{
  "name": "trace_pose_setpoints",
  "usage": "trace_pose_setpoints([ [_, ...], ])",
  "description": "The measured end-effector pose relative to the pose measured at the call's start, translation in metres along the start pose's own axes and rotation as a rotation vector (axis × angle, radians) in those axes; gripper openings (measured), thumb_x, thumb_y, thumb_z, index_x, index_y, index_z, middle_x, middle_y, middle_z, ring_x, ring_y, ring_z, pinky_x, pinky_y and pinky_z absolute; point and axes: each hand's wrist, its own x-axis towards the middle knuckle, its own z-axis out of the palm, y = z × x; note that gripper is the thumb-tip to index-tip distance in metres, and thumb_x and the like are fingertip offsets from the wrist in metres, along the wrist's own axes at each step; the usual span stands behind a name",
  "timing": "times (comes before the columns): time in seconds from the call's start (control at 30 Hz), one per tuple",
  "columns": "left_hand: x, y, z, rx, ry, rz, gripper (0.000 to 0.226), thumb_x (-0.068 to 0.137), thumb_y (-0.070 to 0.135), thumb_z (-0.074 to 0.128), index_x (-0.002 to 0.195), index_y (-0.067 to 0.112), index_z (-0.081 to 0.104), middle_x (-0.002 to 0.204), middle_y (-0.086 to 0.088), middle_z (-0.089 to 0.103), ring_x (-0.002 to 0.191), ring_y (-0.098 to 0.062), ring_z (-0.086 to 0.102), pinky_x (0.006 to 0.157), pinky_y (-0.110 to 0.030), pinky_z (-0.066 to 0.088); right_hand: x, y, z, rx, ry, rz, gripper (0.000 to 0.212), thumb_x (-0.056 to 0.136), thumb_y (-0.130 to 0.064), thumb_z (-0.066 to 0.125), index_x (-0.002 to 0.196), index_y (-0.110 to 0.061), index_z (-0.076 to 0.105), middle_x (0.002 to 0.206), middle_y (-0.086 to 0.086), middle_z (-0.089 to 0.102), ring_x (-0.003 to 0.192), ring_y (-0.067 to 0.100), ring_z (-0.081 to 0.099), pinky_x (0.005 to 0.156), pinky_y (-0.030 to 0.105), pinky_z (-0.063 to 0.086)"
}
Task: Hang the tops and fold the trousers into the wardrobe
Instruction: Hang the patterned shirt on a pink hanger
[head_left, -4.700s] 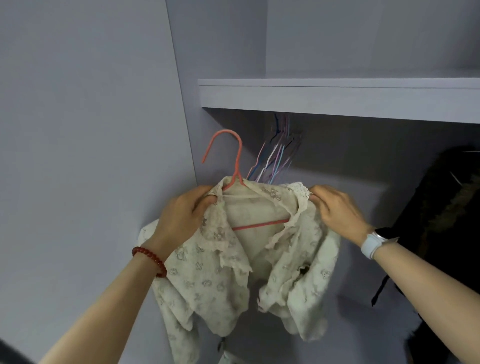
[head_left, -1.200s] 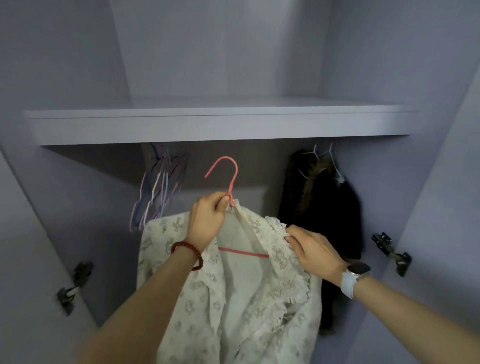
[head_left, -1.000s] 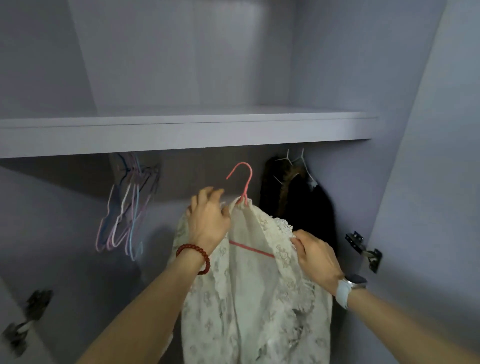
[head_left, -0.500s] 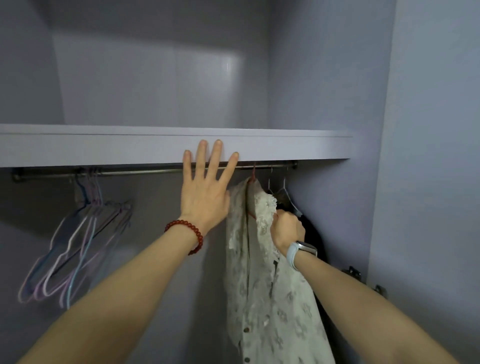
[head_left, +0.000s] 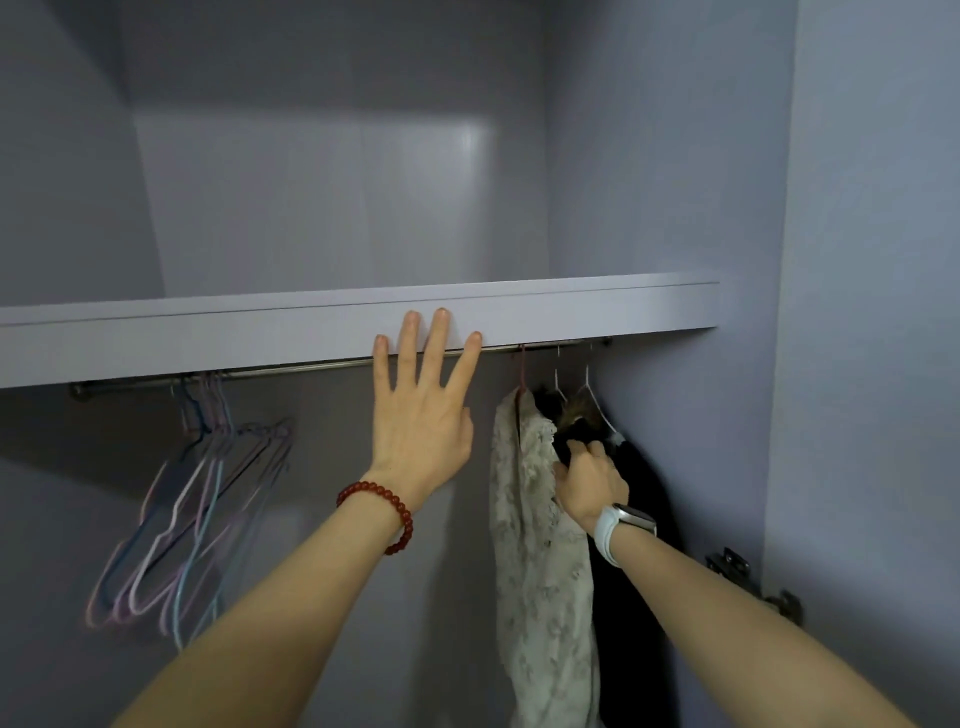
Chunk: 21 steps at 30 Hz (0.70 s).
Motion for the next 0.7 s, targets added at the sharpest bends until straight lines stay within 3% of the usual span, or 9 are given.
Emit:
trace_pose_setpoints([
  [0.13,-0.021,0.009,-0.026,-0.289,-0.017,-0.098,0.056,0.081,0.03,0.046,0.135,0.015,0.044,0.146,-0.016,0.036,0.136,-0.033,0.023,0.108,-0.056,0.02,-0.04,0.007,-0.031,0.186,0.003,-0.094,0.042,0.096,-0.025,0.044,0.136,-0.012,0.043,0.133,0.009,0.046,0.122,0.026,0.044,0.095,0.036,0.042],
  [0.3,-0.073,0.035,-0.072,-0.679,-0.286,-0.322,0.053,0.085,0.037,0.039,0.13,0.014,0.053,0.14,-0.007,0.045,0.131,-0.027,0.036,0.109,-0.041,0.023,-0.132,0.018,-0.073,0.388,-0.009,-0.126,0.029,0.094,-0.016,0.048,0.121,-0.011,0.058,0.108,0.002,0.061,0.101,0.015,0.057,0.087,0.024,0.043],
  [0.4,-0.109,0.07,-0.098,-0.818,-0.489,-0.297,0.056,0.084,0.041,0.036,0.131,0.015,0.051,0.136,-0.003,0.049,0.125,-0.023,0.042,0.106,-0.035,0.027,-0.208,0.035,-0.095,0.456,-0.036,-0.02,0.026,0.095,-0.014,0.047,0.117,-0.012,0.061,0.101,-0.003,0.064,0.091,0.008,0.058,0.085,0.022,0.045],
  [0.57,-0.165,0.149,-0.136,-1.093,-0.734,-0.215,0.035,0.092,0.022,0.052,0.127,0.015,0.055,0.129,-0.001,0.054,0.119,-0.02,0.048,0.104,-0.033,0.036,-0.335,0.088,-0.127,0.413,-0.118,0.242,0.023,0.093,-0.013,0.049,0.111,-0.012,0.064,0.101,0.006,0.069,0.089,0.023,0.064,0.084,0.033,0.05],
  [0.7,-0.2,0.228,-0.183,-1.267,-0.925,0.018,0.03,0.091,0.019,0.055,0.12,0.012,0.061,0.121,-0.004,0.06,0.112,-0.022,0.055,0.095,-0.025,0.038,-0.428,0.143,-0.171,0.34,-0.206,0.439,0.023,0.094,-0.01,0.048,0.11,-0.009,0.064,0.101,0.005,0.07,0.086,0.009,0.061,0.08,0.016,0.045],
])
